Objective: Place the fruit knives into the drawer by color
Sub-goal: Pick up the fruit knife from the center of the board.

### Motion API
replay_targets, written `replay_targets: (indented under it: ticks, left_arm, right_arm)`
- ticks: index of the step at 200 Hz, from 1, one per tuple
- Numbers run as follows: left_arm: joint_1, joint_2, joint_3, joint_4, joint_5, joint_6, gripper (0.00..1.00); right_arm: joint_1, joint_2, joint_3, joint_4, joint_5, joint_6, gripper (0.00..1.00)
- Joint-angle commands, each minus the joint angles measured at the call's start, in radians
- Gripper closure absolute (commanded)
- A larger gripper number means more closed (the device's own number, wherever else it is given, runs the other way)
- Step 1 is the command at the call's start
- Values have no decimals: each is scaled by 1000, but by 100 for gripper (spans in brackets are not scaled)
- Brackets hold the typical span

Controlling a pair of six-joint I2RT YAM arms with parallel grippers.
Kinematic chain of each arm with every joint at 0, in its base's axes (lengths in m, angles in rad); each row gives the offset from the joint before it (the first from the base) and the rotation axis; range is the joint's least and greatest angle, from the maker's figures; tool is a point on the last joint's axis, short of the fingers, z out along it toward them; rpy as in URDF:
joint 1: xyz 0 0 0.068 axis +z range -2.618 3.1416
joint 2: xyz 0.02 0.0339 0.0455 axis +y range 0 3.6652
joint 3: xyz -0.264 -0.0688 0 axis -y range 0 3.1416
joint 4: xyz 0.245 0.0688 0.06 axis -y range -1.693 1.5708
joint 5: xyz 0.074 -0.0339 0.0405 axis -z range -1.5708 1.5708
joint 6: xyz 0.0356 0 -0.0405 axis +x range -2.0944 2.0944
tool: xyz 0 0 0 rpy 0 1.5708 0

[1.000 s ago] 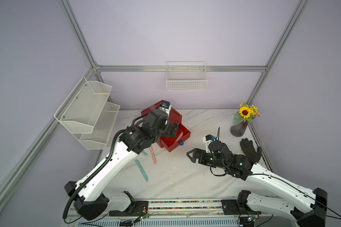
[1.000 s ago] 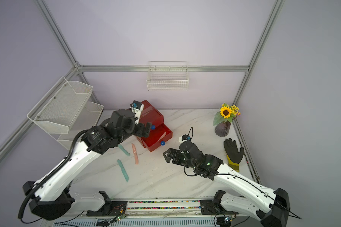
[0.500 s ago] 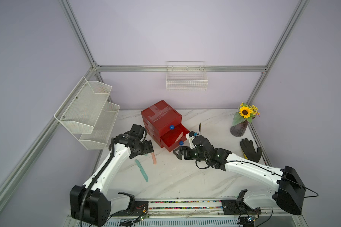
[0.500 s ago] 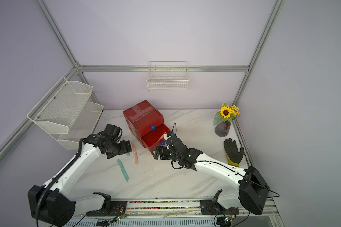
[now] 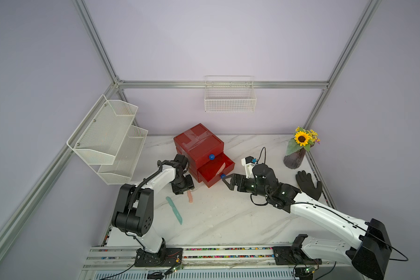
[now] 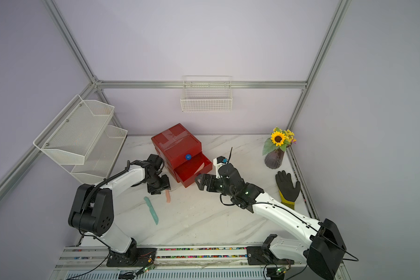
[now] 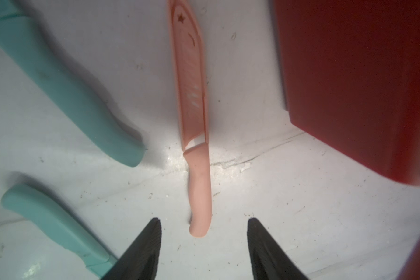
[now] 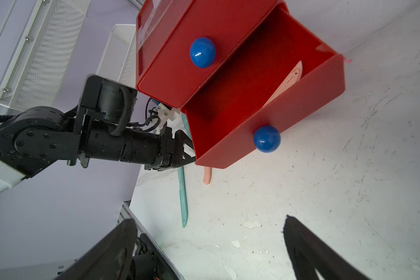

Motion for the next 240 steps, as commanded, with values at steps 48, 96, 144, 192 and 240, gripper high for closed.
replay_targets:
  ticks: [48,96,144,192,240]
  left_arm:
    - [-26,83,-6,42,-63,-20,40]
    - [-58,142,-16,45,-143,-8,40]
    - [-74,140,-71,79,-218,-3,49]
    - [-69,178,-60,113,-252,19,54]
    - [-65,206,-74,172,-211,3,70]
  right_arm:
    - [-34,-69,-36,-4,-16,-24,3]
    - [-43,-112,-55,-18,-2,-18,2]
    - [-54,-140,-60,-39,5,-19,3]
    - [-59,-156,-48,-77,8,-29,3]
    - [-65,-187,-66,-91,13,-17,3]
